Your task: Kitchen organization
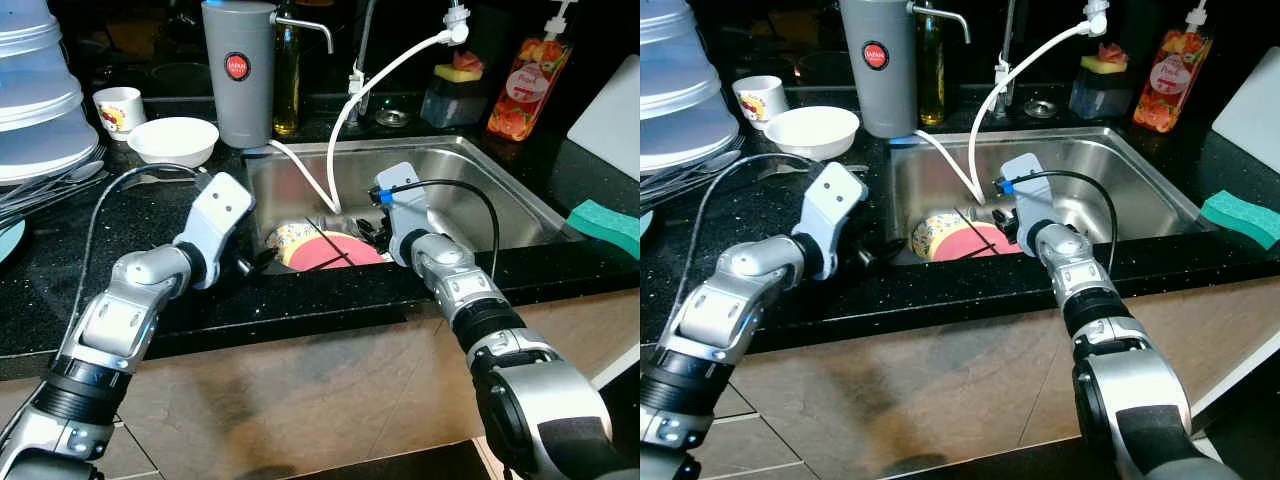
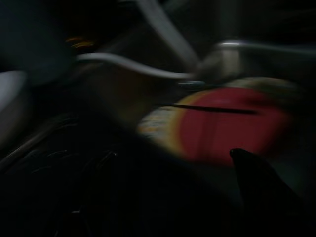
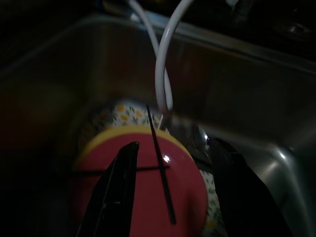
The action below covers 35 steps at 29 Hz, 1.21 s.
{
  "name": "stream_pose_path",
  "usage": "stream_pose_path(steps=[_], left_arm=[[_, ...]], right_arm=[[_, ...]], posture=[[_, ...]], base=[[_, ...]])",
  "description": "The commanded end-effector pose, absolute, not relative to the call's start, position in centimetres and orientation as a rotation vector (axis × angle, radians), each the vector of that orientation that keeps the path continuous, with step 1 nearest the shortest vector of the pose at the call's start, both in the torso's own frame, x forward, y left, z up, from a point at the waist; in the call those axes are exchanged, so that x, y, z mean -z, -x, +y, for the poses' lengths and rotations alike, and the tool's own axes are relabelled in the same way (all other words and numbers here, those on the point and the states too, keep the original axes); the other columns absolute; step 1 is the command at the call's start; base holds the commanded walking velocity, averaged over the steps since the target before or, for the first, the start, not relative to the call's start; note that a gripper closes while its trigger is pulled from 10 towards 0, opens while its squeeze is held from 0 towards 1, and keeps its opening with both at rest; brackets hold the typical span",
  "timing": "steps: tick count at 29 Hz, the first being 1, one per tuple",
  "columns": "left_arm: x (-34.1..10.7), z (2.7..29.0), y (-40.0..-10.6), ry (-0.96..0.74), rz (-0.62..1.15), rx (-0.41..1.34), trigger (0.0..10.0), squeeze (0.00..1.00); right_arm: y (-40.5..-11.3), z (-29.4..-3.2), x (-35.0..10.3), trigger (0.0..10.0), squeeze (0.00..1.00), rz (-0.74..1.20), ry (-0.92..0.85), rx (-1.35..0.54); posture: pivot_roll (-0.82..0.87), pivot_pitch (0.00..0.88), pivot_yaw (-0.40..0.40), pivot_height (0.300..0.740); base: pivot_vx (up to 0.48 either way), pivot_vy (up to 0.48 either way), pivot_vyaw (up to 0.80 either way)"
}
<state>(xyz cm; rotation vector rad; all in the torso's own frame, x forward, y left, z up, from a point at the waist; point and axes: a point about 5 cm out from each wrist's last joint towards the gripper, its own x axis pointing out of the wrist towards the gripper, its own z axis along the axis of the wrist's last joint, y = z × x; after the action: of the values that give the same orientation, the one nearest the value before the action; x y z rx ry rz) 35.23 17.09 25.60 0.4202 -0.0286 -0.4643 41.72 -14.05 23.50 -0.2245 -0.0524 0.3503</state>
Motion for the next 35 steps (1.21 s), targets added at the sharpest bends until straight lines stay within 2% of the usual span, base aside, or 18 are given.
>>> stream_pose_path(steps=[1,4,6,7,8,10,20,21,22,28,29,31,32,35], left_arm=[[-25.9,18.5,-35.7,-0.387,-0.027,0.334,10.0,0.0],[-26.5,21.3,-36.1,-0.33,-0.023,0.105,10.0,0.0],[-26.4,23.8,-36.0,-0.321,0.048,-0.066,10.0,0.0],[-25.7,25.8,-35.6,-0.486,0.185,-0.193,10.0,0.0],[-25.7,25.8,-35.6,-0.486,0.185,-0.193,10.0,0.0],[-25.0,27.4,-34.9,-0.66,0.297,-0.277,10.0,0.0],[-24.7,30.9,-33.5,-0.778,0.36,-0.419,10.0,0.0],[-24.7,31.2,-33.4,-0.782,0.366,-0.431,10.0,0.27],[-24.9,31.6,-33.3,-0.79,0.372,-0.445,10.0,1.0],[-24.8,32.8,-32.8,-0.821,0.437,-0.494,10.0,1.0],[-24.7,33.1,-32.7,-0.821,0.451,-0.504,10.0,0.68],[-24.7,33.3,-32.7,-0.821,0.458,-0.511,10.0,0.68],[-24.5,34.1,-32.5,-0.793,0.473,-0.536,10.0,0.0],[-24.4,34.6,-32.4,-0.772,0.48,-0.553,10.0,0.0]], right_arm=[[-41.7,-13.5,-24.4,10.0,0.0,-0.096,0.176,-0.383],[-41.3,-12.0,-24.1,10.0,0.0,-0.102,0.139,-0.476],[-40.9,-10.8,-23.8,10.0,0.0,-0.104,0.121,-0.553],[-40.7,-10.1,-23.4,10.0,0.0,-0.097,0.114,-0.596],[-40.7,-10.1,-23.4,10.0,0.0,-0.097,0.114,-0.596],[-40.5,-9.6,-23.0,10.0,0.0,-0.085,0.107,-0.628],[-39.8,-8.2,-22.8,10.0,0.0,-0.066,0.091,-0.732],[-39.7,-8.0,-22.8,10.0,0.0,-0.065,0.085,-0.75],[-39.5,-7.7,-22.8,10.0,0.0,-0.067,0.08,-0.772],[-39.1,-7.2,-22.9,10.0,0.0,-0.064,0.078,-0.81],[-39.1,-7.1,-22.9,10.0,0.0,-0.064,0.077,-0.813],[-39.1,-7.1,-23.0,10.0,0.0,-0.064,0.077,-0.815],[-39.0,-7.1,-23.1,10.0,0.0,-0.064,0.074,-0.818],[-39.0,-7.2,-23.2,10.0,0.0,-0.065,0.072,-0.819]], posture=[[0.07,0.082,-0.024,0.74],[0.07,0.081,-0.026,0.74],[0.07,0.086,-0.027,0.74],[0.07,0.086,-0.027,0.74],[0.07,0.086,-0.027,0.74],[0.07,0.086,-0.027,0.74],[0.07,0.098,-0.033,0.74],[0.07,0.098,-0.033,0.74],[0.08,0.104,-0.036,0.74],[0.08,0.104,-0.036,0.74],[0.08,0.106,-0.034,0.74],[0.08,0.106,-0.034,0.74],[0.08,0.108,-0.034,0.74],[0.08,0.107,-0.034,0.74]], base=[[0.0,0.0,0.0],[0.0,0.0,0.0],[0.0,0.0,0.0],[0.0,0.0,0.0],[0.0,0.0,0.0],[0.0,0.0,0.0],[0.0,0.0,0.0],[0.0,0.0,0.0],[0.0,0.0,0.0],[0.0,0.0,0.0],[0.0,0.0,0.0],[0.0,0.0,0.0],[0.0,0.0,0.0],[0.0,0.0,0.0]])
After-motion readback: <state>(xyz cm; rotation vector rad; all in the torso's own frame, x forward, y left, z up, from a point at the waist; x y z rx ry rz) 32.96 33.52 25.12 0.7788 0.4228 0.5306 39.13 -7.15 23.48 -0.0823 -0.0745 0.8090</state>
